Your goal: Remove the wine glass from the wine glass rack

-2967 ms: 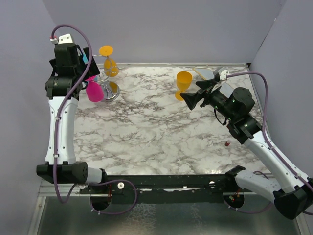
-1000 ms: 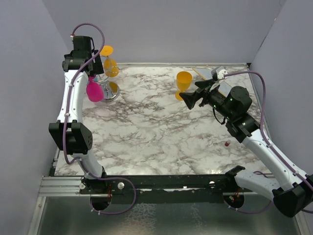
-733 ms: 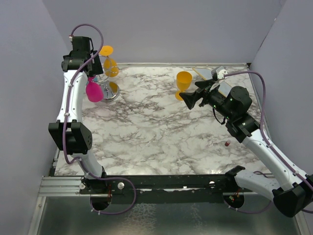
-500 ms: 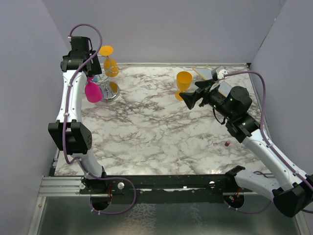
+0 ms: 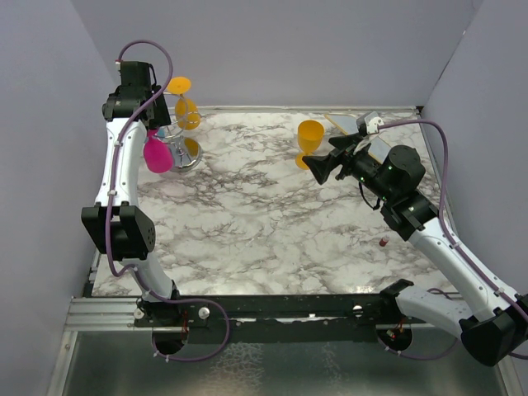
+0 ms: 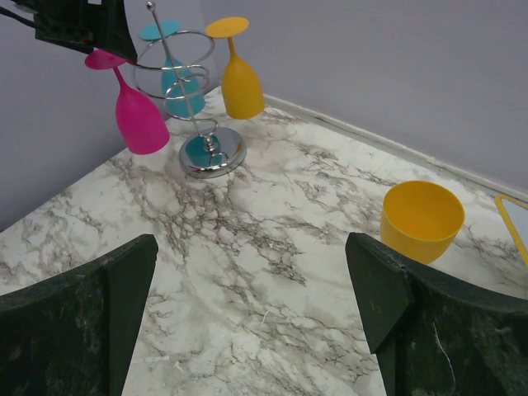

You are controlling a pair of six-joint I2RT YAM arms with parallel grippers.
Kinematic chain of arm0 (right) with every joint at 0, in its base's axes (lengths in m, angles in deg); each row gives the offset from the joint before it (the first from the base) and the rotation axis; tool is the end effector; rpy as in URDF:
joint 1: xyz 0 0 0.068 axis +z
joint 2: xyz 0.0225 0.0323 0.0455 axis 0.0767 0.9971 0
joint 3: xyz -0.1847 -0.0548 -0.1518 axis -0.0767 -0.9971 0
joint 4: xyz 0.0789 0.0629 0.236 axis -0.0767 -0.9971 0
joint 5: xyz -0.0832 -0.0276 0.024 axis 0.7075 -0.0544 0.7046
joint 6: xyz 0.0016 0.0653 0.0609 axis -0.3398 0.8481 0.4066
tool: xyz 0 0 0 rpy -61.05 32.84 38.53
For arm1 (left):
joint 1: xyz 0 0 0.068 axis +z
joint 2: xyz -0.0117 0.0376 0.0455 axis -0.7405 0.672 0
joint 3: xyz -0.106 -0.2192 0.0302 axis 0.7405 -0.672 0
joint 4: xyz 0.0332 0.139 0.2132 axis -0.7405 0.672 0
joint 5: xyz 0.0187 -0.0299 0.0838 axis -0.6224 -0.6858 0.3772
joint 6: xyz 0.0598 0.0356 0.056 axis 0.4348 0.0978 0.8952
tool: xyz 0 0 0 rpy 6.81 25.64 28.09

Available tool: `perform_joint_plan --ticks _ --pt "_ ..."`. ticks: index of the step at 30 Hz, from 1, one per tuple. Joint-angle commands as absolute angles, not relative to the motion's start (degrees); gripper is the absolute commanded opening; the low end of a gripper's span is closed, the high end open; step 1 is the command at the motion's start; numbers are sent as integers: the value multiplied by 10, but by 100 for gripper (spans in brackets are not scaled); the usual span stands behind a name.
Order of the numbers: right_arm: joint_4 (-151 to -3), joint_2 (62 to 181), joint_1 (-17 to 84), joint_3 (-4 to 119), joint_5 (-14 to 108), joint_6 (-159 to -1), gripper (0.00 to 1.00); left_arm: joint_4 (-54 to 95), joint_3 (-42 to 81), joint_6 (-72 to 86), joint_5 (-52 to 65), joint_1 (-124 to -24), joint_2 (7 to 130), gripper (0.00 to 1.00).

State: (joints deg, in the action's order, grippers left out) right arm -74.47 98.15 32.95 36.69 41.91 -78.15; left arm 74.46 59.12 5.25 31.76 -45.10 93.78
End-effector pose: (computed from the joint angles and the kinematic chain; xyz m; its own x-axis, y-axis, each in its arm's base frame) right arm 0.2455 0.1541 0.3580 -0.1180 0.1041 -0.9875 -0.6545 0.7398 0.1562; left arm 0.4011 0.0420 0.3496 -0.5826 -0.2437 -0.7754 -0.4051 0.9141 0.0170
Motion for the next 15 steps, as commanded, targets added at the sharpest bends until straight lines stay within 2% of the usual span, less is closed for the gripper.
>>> perform_joint_plan --ticks 1,15 --pt "-728 978 334 368 431 -784 99 752 610 48 306 -447 924 73" --pt "-730 977 334 369 431 -782 99 754 615 47 326 -447 881 70"
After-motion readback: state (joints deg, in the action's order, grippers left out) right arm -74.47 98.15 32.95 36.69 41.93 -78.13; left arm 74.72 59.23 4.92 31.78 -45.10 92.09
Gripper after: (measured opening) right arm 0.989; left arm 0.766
